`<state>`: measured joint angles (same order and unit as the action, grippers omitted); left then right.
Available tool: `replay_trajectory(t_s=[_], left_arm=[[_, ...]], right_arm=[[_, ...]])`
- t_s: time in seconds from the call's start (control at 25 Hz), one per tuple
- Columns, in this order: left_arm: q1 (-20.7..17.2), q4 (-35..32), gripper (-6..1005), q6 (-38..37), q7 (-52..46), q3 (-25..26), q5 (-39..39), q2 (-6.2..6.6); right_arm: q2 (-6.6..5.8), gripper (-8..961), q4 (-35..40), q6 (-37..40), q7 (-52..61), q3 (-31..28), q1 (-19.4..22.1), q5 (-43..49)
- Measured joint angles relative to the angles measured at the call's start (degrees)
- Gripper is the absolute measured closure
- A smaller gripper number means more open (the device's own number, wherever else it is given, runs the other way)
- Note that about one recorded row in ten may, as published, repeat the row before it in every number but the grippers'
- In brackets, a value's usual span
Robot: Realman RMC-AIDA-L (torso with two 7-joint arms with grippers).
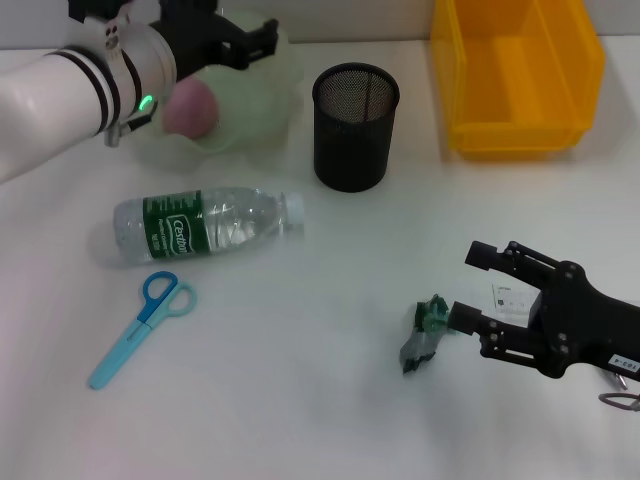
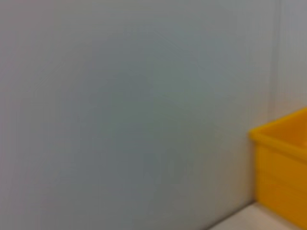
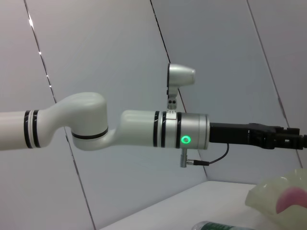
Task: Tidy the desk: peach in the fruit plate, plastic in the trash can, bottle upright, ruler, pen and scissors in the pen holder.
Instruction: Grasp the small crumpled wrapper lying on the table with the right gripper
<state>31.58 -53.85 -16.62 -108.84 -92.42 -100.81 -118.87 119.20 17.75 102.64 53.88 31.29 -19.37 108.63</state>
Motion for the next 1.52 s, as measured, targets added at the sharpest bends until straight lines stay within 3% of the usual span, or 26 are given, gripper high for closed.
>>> replay_trajectory(t_s=[0.28,0.32,0.36,0.44,0.6,0.64,0.72,0.76,1.0,1.12,1.52], left_arm=[[-5.48,-9.22,195,-11.37,0.25,1.52,3.20,0.24],[-6.37,-10.87,195,-19.01,0.98,5.17,5.76,0.41],[-6.37,-10.87,195,-19.01,0.98,5.17,5.76,0.41],[-6.52,-10.57,196,-27.37,3.28,10.09,9.36,0.40],[-6.24,-5.15,197,-44.11,12.06,18.87,18.64,0.41],[-6.24,-5.15,197,-44.11,12.06,18.87,18.64,0.41],[-6.31,2.72,198,-59.76,21.54,26.05,23.34,0.49],[-6.31,2.72,198,-59.76,21.54,26.05,23.34,0.49],[-8.06,10.62,200,-77.34,36.44,27.69,20.73,0.80],[-10.22,13.44,201,-82.35,45.31,27.63,16.26,0.44],[-11.22,18.27,203,-83.01,47.60,28.34,16.33,0.49]], right_arm=[[-0.17,125,0.08,2.16,0.86,-1.55,0.47,0.00],[-0.29,125,0.30,2.66,1.08,-2.03,0.78,0.00],[-0.29,125,0.30,2.66,1.08,-2.03,0.78,0.00],[-0.35,125,0.43,2.88,1.22,-2.29,1.01,0.01],[-0.40,125,0.44,2.93,1.25,-2.31,1.16,0.00],[-0.44,125,0.44,2.95,1.25,-2.31,1.19,0.00],[-0.62,125,0.47,3.12,1.26,-2.30,1.55,0.00],[-0.62,125,0.47,3.12,1.26,-2.30,1.55,0.00],[-1.07,125,0.53,4.25,1.37,-2.65,2.45,0.08],[-1.47,125,0.51,5.34,2.08,-2.65,2.67,0.25],[-1.52,125,0.93,6.30,2.79,-2.64,3.32,0.35]])
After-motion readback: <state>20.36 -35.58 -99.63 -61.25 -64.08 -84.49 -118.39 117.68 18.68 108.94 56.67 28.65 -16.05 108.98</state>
